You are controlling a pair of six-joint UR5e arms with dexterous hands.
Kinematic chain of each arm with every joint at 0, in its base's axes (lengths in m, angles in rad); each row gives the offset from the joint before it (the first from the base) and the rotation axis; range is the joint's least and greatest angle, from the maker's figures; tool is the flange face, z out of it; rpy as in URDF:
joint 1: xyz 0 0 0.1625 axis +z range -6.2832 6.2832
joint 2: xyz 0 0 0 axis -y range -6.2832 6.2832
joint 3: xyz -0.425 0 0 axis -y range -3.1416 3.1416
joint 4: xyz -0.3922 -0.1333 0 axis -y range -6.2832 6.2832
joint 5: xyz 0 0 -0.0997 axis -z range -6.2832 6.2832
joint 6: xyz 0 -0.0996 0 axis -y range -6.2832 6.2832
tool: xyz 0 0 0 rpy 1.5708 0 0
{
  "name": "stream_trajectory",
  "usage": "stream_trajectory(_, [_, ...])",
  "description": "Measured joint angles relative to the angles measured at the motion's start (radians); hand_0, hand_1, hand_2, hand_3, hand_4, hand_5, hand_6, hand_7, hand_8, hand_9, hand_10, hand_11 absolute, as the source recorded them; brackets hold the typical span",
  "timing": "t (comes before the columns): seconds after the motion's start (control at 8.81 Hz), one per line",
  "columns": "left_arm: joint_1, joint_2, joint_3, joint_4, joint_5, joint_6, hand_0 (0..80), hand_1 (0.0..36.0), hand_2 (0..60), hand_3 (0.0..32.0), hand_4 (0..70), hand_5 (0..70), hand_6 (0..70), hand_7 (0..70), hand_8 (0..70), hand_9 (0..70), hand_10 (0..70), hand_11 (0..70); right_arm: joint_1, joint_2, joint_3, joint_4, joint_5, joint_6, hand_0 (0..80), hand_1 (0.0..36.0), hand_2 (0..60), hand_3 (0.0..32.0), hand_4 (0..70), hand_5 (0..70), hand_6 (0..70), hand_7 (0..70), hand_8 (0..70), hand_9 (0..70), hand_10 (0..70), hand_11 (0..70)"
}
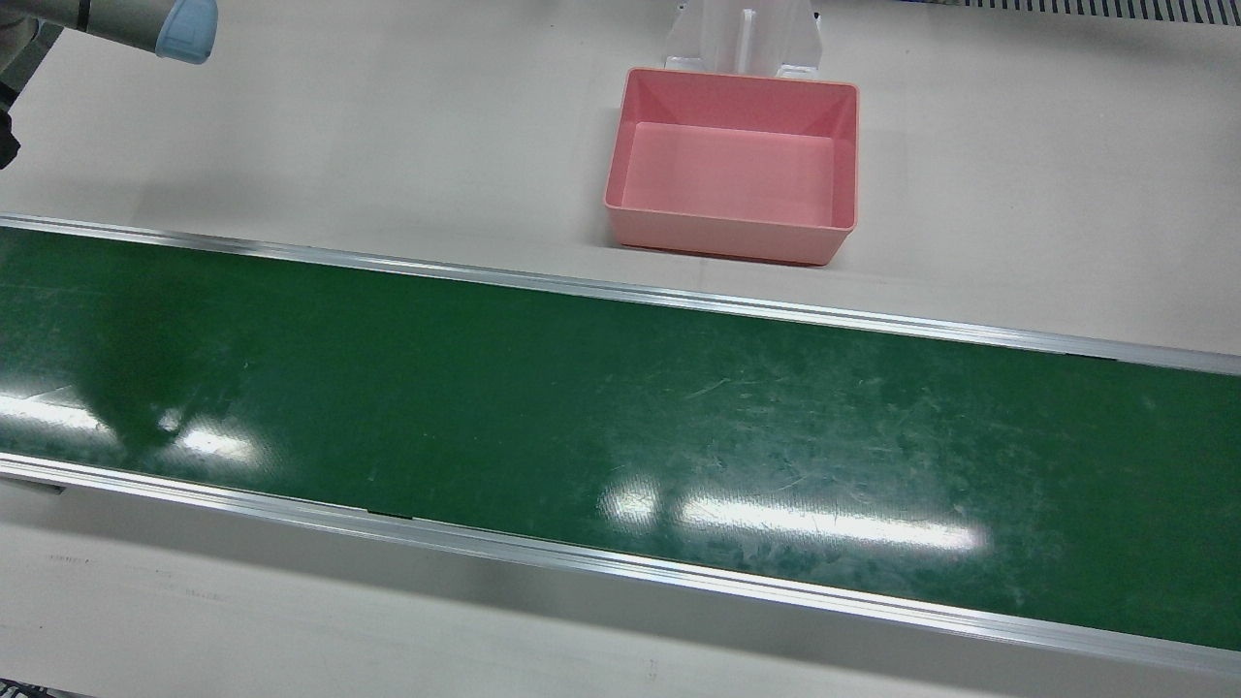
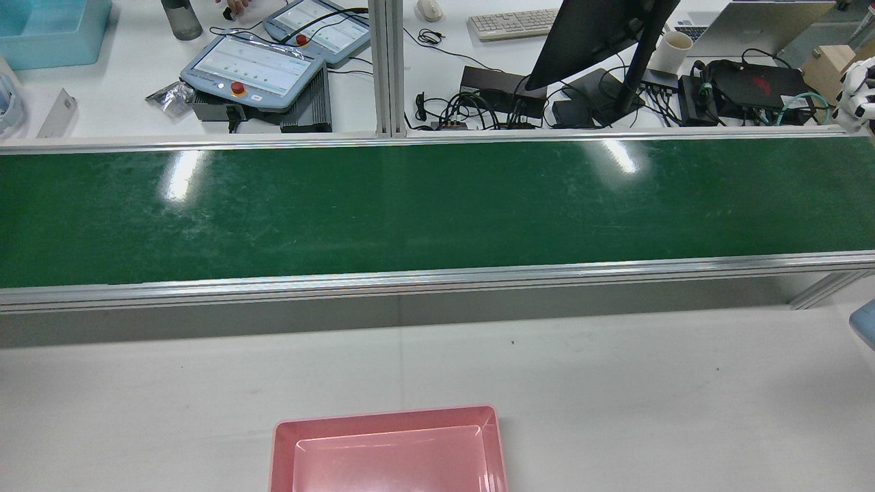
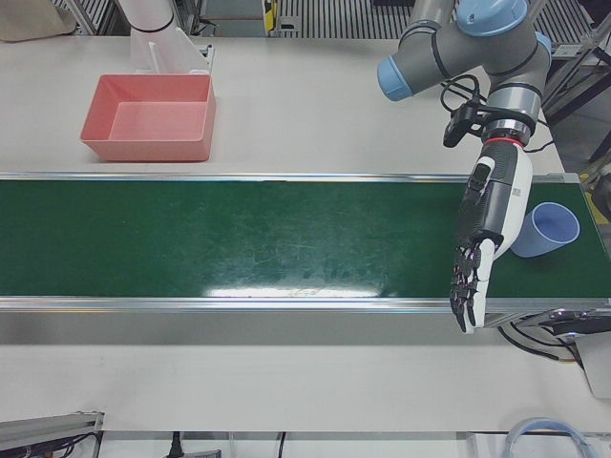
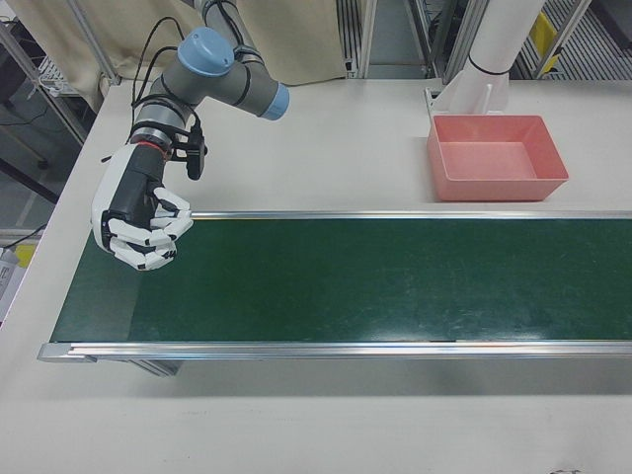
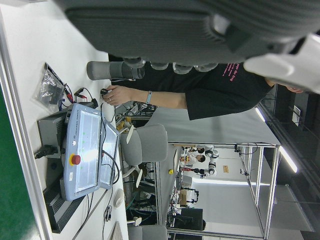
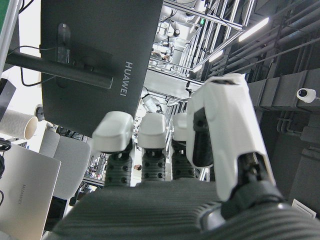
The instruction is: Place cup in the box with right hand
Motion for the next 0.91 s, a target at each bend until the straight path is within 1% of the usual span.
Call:
stream_trajectory(0.11, [0.0,0.0,0.0,0.0,0.0,0.0,0.0,0.0,0.0,0.0,0.0,0.0,0.0,0.0,0.0,0.0,0.0,0.0,0.0,0.0,0.0,0.0,0.0,0.0,72.6,36.0,60.0,0.0,70.0,36.1,64.6,70.0,70.0,70.0,70.0,70.0])
stream_trajectory(0.23, [0.0,0.0,0.0,0.0,0.0,0.0,0.0,0.0,0.0,0.0,0.0,0.0,0.0,0.0,0.0,0.0,0.0,0.0,0.001,0.0,0.0,0.0,0.0,0.0,78.1,36.0,60.0,0.0,70.0,36.0,64.5,70.0,70.0,70.0,70.0,70.0])
stream_trajectory(0.34, [0.0,0.0,0.0,0.0,0.0,0.0,0.0,0.0,0.0,0.0,0.0,0.0,0.0,0.0,0.0,0.0,0.0,0.0,0.001,0.0,0.0,0.0,0.0,0.0,72.8,36.0,60.0,0.0,70.0,35.9,64.3,70.0,70.0,70.0,70.0,70.0])
stream_trajectory(0.45, [0.0,0.0,0.0,0.0,0.0,0.0,0.0,0.0,0.0,0.0,0.0,0.0,0.0,0.0,0.0,0.0,0.0,0.0,0.001,0.0,-0.001,0.0,0.0,0.0,78.4,36.0,60.0,0.0,70.0,35.9,64.0,70.0,70.0,70.0,70.0,70.0])
stream_trajectory(0.57, [0.0,0.0,0.0,0.0,0.0,0.0,0.0,0.0,0.0,0.0,0.0,0.0,0.0,0.0,0.0,0.0,0.0,0.0,0.001,0.0,-0.001,0.0,0.0,0.0,78.4,36.0,60.0,0.0,70.0,35.8,63.6,70.0,70.0,70.0,70.0,70.0])
stream_trajectory(0.68, [0.0,0.0,0.0,0.0,0.0,0.0,0.0,0.0,0.0,0.0,0.0,0.0,0.0,0.0,0.0,0.0,0.0,0.0,0.001,0.0,-0.001,0.0,0.0,0.0,72.8,36.0,60.0,0.0,70.0,35.7,63.4,70.0,70.0,70.0,70.0,70.0])
stream_trajectory(0.79, [0.0,0.0,0.0,0.0,0.0,0.0,0.0,0.0,0.0,0.0,0.0,0.0,0.0,0.0,0.0,0.0,0.0,0.0,0.001,0.0,-0.002,0.0,0.0,0.0,69.6,36.0,60.0,0.0,70.0,35.7,63.3,70.0,70.0,70.0,70.0,70.0])
stream_trajectory(0.91, [0.0,0.0,0.0,0.0,0.0,0.0,0.0,0.0,0.0,0.0,0.0,0.0,0.0,0.0,0.0,0.0,0.0,0.0,0.0,-0.001,-0.002,0.0,0.0,0.0,78.4,36.0,60.0,0.0,70.0,35.7,63.2,70.0,70.0,70.0,70.0,70.0])
